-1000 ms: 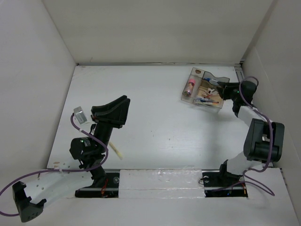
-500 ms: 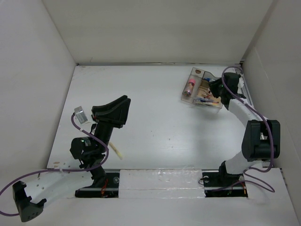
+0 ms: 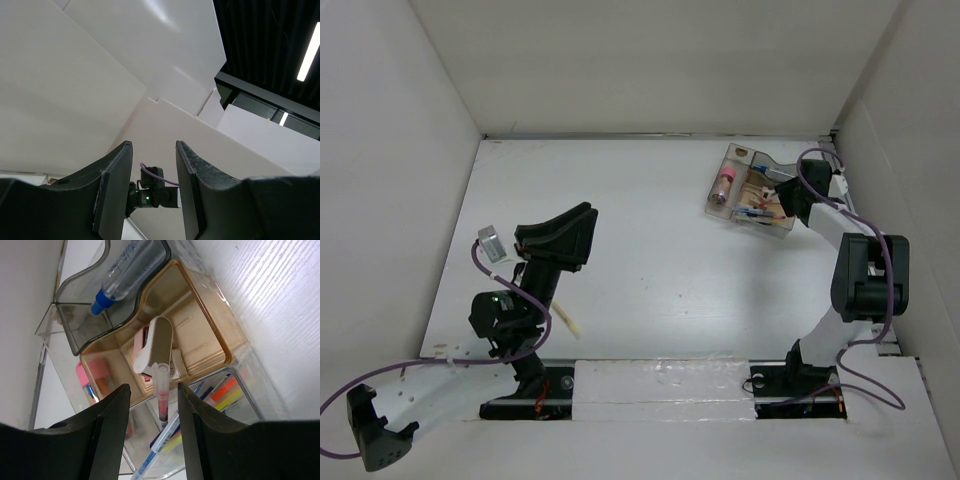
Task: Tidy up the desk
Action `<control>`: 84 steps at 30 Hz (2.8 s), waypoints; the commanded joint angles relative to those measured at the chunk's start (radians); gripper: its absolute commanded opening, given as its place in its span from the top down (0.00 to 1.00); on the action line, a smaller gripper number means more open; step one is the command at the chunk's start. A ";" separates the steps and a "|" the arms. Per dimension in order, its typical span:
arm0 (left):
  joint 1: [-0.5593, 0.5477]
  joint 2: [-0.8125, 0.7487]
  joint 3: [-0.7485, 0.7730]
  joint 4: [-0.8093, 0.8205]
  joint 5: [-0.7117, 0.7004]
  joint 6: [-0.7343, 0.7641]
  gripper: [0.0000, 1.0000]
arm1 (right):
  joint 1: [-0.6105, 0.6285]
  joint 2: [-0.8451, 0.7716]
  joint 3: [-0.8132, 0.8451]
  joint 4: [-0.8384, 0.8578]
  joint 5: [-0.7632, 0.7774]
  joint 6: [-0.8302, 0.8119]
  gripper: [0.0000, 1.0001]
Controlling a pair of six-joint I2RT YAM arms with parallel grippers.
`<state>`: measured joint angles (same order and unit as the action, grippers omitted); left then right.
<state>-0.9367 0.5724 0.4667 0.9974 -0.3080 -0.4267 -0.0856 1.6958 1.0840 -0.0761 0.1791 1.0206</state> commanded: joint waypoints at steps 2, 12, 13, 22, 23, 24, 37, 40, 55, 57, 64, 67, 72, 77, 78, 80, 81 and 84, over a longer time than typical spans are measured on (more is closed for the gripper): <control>-0.007 0.009 0.024 0.047 0.007 0.005 0.64 | -0.005 -0.007 0.040 -0.016 0.020 -0.005 0.52; -0.007 0.001 0.032 0.038 0.004 0.014 0.64 | -0.005 0.073 0.114 -0.064 -0.016 -0.010 0.55; -0.007 0.000 0.032 0.035 0.001 0.014 0.64 | -0.005 0.082 0.120 -0.060 -0.027 -0.007 0.56; -0.007 0.006 0.027 0.055 0.004 0.017 0.64 | -0.014 0.110 0.125 -0.071 -0.075 -0.010 0.75; -0.007 0.012 0.029 0.056 0.007 0.019 0.64 | -0.014 0.099 0.117 -0.070 -0.078 -0.010 0.86; -0.007 0.014 0.032 0.050 0.003 0.022 0.64 | -0.014 0.091 0.103 -0.062 -0.073 -0.007 0.90; -0.007 0.015 0.029 0.058 0.018 0.009 0.64 | 0.007 -0.212 -0.191 0.065 -0.023 0.055 0.96; -0.007 0.014 0.023 0.061 0.024 0.000 0.64 | 0.007 -0.228 -0.228 0.065 -0.039 0.058 0.94; -0.007 -0.003 0.023 0.055 0.010 0.011 0.64 | -0.023 -0.351 -0.277 0.113 -0.150 0.038 0.61; -0.007 -0.008 0.023 0.049 0.006 0.009 0.64 | 0.016 -0.410 -0.302 0.148 -0.206 0.019 0.71; -0.007 -0.046 0.026 0.027 0.032 -0.009 0.64 | 0.511 -0.453 -0.337 0.208 -0.141 -0.089 1.00; -0.007 -0.077 0.029 0.027 0.061 -0.012 0.64 | 0.757 -0.353 -0.325 0.286 -0.078 -0.096 1.00; -0.007 -0.124 0.027 0.020 0.087 -0.024 0.64 | 1.039 -0.100 -0.114 0.228 0.074 -0.143 0.61; -0.007 -0.193 0.015 0.003 0.063 -0.011 0.64 | 1.251 0.140 0.115 0.151 0.149 -0.292 0.47; -0.007 -0.198 0.013 0.003 0.063 -0.007 0.64 | 1.276 0.166 0.146 0.135 0.180 -0.310 0.43; -0.007 -0.209 0.013 -0.003 0.053 0.000 0.64 | 1.325 0.234 0.209 0.125 0.204 -0.352 0.42; -0.007 -0.210 0.013 -0.005 0.049 0.002 0.64 | 1.334 0.252 0.229 0.110 0.200 -0.359 0.42; -0.007 -0.215 0.012 -0.008 0.046 0.006 0.64 | 1.374 0.303 0.277 0.102 0.186 -0.384 0.41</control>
<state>-0.9367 0.3668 0.4667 0.9688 -0.2623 -0.4370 1.2709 1.9839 1.3025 0.0536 0.3126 0.7097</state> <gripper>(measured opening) 0.360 0.587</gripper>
